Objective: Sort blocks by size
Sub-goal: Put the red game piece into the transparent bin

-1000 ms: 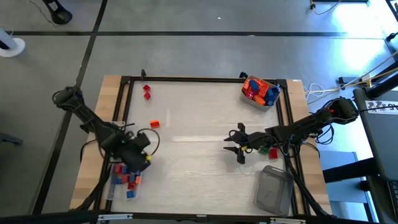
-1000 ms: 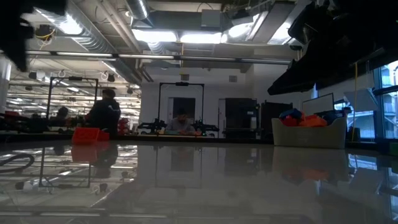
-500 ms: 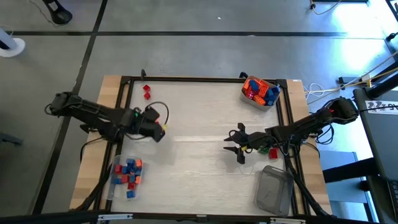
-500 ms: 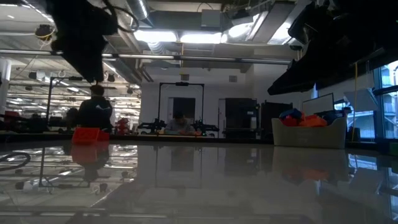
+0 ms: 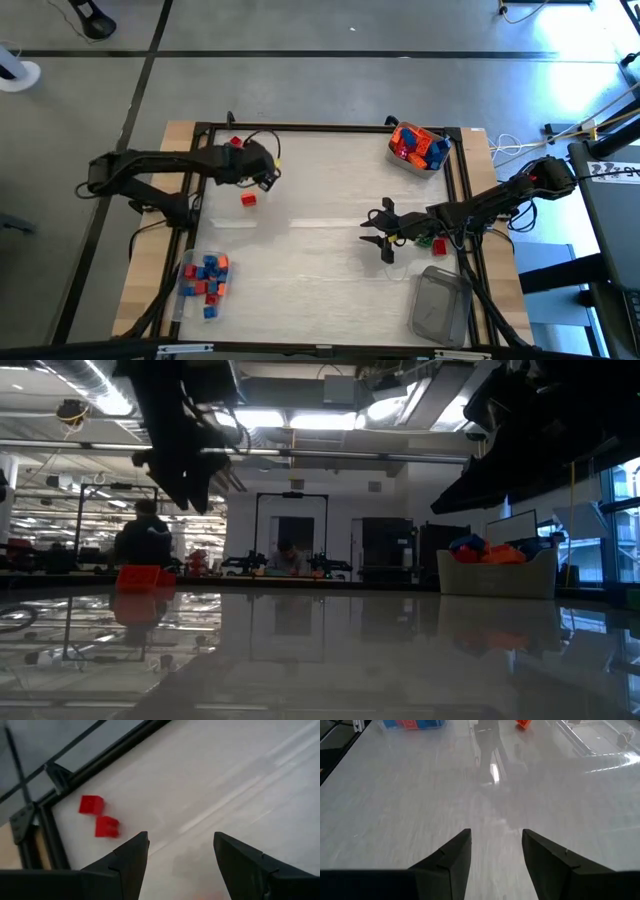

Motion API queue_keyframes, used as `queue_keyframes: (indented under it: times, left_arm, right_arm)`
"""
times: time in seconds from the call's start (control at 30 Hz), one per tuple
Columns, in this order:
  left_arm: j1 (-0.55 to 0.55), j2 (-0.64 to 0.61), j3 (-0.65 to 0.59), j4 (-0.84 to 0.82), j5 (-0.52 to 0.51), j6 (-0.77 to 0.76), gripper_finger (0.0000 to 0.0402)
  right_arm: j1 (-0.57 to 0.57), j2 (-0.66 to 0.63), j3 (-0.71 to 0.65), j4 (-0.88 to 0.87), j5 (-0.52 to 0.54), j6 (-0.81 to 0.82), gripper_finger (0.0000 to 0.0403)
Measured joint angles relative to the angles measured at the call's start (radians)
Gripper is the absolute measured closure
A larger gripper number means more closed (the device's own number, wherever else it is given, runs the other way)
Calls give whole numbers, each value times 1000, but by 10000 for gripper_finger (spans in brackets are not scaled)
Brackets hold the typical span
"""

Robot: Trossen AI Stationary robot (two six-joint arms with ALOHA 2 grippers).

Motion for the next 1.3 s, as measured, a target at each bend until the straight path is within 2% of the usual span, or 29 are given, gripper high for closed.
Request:
queue_keyframes:
  times: [0.23,0.5,0.73,1.0,1.13,1.3]
  left_arm:
    - [149,97,0,1,0,47,190]
    - [259,213,0,1,2,88,190]
    - [350,291,0,12,-40,115,190]
    - [423,326,0,63,-37,175,190]
    - [454,326,0,93,35,211,190]
    - [483,326,0,108,41,223,190]
  right_arm:
    - [0,0,0,-6,0,0,227]
    - [0,0,0,-13,0,0,227]
    - [0,0,0,-13,0,0,227]
    - [0,0,0,-19,0,0,226]
    - [0,0,0,-20,0,0,226]
    - [0,0,0,-20,0,0,227]
